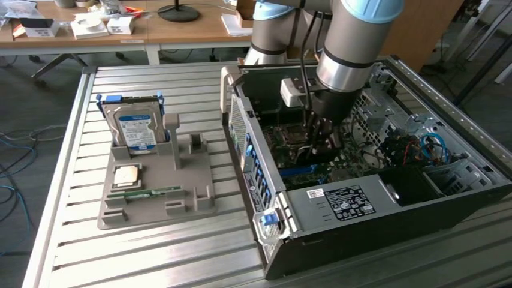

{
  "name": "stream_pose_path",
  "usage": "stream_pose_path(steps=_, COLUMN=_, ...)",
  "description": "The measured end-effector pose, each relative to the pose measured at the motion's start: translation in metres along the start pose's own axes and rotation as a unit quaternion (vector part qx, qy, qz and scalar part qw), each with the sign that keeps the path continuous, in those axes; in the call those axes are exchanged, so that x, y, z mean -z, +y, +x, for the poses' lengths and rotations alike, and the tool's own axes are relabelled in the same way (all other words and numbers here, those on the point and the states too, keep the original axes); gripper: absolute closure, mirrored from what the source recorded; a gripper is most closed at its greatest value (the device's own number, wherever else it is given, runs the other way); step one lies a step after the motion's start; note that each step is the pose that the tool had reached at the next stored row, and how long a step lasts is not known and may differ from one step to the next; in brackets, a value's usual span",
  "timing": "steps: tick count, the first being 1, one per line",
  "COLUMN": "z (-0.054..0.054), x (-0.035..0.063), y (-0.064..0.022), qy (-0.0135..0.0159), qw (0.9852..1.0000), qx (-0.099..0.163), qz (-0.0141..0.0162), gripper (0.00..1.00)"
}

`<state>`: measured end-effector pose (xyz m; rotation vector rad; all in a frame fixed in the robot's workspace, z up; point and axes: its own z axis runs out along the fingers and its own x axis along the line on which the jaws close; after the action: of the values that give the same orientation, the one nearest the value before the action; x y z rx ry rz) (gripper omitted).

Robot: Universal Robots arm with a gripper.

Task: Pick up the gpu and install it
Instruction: 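Insert the gpu into the slot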

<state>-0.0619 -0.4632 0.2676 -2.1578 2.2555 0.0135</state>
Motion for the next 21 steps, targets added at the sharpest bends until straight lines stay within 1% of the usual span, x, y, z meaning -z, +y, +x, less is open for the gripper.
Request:
stream_pose_path(steps=4, z=0.0, x=-0.0016, y=0.0006, qy=0.0001, qw=1.0, qx=0.0, qz=0.0001, gripper=0.74)
stream_pose_path(steps=6, z=0.0001, x=-0.0025, y=0.001, qy=0.0006, qw=1.0, qx=0.0, qz=0.0, gripper=0.74)
stream_pose_path(steps=10, z=0.0001, x=-0.0025, y=0.0012, qy=0.0007, qw=1.0, qx=0.0, qz=0.0, gripper=0.74)
stream_pose_path(steps=17, z=0.0003, x=-0.0029, y=0.0054, qy=0.0006, qw=1.0, qx=0.0, qz=0.0, gripper=0.74)
stream_pose_path(steps=21, z=0.0003, x=-0.0029, y=0.0054, qy=0.0007, qw=1.0, qx=0.0, qz=0.0, gripper=0.74)
